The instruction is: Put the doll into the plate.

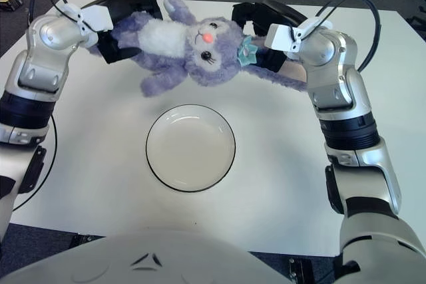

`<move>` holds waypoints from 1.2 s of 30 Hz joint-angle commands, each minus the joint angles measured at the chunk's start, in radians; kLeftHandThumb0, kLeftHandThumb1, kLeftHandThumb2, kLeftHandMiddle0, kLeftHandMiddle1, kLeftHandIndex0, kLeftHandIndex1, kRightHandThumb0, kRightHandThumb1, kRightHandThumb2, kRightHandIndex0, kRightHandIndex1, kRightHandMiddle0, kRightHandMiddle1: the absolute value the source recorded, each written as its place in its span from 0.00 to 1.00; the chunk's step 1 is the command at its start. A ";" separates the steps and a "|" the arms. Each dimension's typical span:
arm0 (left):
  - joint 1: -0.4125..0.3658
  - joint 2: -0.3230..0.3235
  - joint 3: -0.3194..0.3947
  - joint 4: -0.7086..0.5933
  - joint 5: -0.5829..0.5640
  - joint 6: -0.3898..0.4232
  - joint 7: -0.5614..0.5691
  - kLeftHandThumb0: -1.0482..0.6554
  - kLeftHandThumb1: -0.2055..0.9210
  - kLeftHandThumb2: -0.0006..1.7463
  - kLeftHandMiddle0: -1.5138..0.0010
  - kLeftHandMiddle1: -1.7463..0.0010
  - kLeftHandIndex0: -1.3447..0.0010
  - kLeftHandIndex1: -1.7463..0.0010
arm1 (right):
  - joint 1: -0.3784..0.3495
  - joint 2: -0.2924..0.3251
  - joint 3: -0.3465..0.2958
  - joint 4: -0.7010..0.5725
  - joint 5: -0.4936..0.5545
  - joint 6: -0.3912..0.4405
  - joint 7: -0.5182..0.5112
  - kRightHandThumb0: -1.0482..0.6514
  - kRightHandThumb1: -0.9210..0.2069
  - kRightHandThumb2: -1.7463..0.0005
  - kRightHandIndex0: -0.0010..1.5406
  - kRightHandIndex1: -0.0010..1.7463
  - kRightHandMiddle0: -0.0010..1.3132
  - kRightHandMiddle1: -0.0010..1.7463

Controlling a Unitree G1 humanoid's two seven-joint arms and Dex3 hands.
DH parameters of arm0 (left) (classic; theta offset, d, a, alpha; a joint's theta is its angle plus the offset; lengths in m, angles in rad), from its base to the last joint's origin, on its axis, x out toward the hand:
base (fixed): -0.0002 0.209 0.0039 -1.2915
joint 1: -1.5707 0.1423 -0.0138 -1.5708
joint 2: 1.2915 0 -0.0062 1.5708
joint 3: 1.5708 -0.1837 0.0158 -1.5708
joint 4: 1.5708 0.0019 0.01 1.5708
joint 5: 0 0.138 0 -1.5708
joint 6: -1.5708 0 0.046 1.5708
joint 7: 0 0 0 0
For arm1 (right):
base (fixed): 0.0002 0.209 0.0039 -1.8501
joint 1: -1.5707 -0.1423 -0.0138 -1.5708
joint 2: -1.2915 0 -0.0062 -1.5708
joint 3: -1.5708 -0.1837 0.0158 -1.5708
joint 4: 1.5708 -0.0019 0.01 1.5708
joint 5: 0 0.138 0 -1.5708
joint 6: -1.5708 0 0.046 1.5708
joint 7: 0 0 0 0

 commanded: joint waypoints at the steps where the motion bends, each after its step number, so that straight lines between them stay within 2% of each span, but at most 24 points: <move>1: 0.042 0.019 0.038 -0.065 -0.054 0.039 -0.037 0.61 0.12 1.00 0.42 0.00 0.49 0.00 | 0.063 -0.031 -0.059 -0.047 0.054 0.002 0.018 0.62 0.89 0.00 0.60 0.97 0.52 1.00; 4: 0.057 0.018 0.050 -0.088 -0.077 0.055 -0.042 0.61 0.12 1.00 0.42 0.00 0.48 0.01 | 0.086 -0.034 -0.073 -0.065 0.071 0.000 0.021 0.62 0.89 0.00 0.61 0.96 0.52 1.00; 8: 0.127 0.011 0.090 -0.151 -0.147 0.051 -0.053 0.61 0.12 1.00 0.42 0.00 0.47 0.02 | 0.199 -0.031 -0.119 -0.157 0.153 -0.005 0.045 0.62 0.89 0.00 0.60 0.95 0.53 1.00; 11: 0.161 0.018 0.101 -0.196 -0.183 0.066 -0.070 0.61 0.12 1.00 0.42 0.00 0.46 0.02 | 0.238 -0.038 -0.134 -0.208 0.185 0.005 0.061 0.62 0.89 0.00 0.60 0.96 0.53 1.00; 15: 0.201 0.028 0.107 -0.245 -0.232 0.087 -0.100 0.61 0.12 1.00 0.42 0.00 0.46 0.02 | 0.289 -0.044 -0.157 -0.296 0.212 0.067 0.075 0.62 0.90 0.00 0.62 0.93 0.53 1.00; 21: 0.210 0.043 0.106 -0.253 -0.270 0.088 -0.127 0.61 0.12 1.00 0.42 0.00 0.46 0.02 | 0.294 -0.047 -0.149 -0.325 0.213 0.096 0.075 0.62 0.91 0.00 0.62 0.93 0.54 1.00; 28: 0.213 0.086 0.110 -0.303 -0.324 0.144 -0.188 0.61 0.12 1.00 0.42 0.00 0.48 0.01 | 0.275 -0.074 -0.134 -0.349 0.247 0.158 0.133 0.62 0.87 0.02 0.60 0.95 0.51 1.00; 36: 0.208 0.112 0.098 -0.302 -0.341 0.120 -0.225 0.61 0.12 1.00 0.42 0.00 0.48 0.01 | 0.296 -0.090 -0.139 -0.394 0.282 0.191 0.154 0.62 0.84 0.03 0.58 0.96 0.49 1.00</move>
